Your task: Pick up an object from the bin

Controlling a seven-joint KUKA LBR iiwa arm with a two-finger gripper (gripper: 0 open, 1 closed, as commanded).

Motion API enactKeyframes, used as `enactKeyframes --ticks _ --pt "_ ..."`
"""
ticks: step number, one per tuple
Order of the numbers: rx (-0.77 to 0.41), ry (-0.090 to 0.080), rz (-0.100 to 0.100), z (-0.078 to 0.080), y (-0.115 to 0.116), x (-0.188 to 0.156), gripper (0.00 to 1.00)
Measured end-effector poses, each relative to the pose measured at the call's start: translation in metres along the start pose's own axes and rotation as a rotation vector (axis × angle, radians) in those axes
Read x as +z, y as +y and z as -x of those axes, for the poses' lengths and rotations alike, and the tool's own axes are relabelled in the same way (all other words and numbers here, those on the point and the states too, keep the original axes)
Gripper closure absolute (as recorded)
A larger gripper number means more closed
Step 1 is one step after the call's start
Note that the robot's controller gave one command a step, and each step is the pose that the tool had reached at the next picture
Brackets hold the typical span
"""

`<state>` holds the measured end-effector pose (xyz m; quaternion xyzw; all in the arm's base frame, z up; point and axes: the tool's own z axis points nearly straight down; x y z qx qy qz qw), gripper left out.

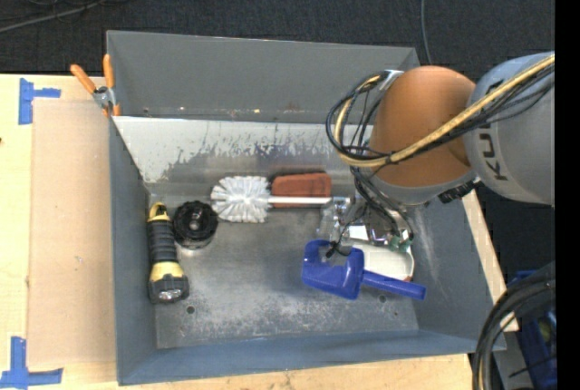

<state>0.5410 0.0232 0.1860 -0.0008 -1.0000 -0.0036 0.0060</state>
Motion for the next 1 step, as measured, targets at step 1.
enactKeyframes --ticks 1 --pt "-0.003 0.011 -0.001 -0.0024 0.0029 0.0244 1.00"
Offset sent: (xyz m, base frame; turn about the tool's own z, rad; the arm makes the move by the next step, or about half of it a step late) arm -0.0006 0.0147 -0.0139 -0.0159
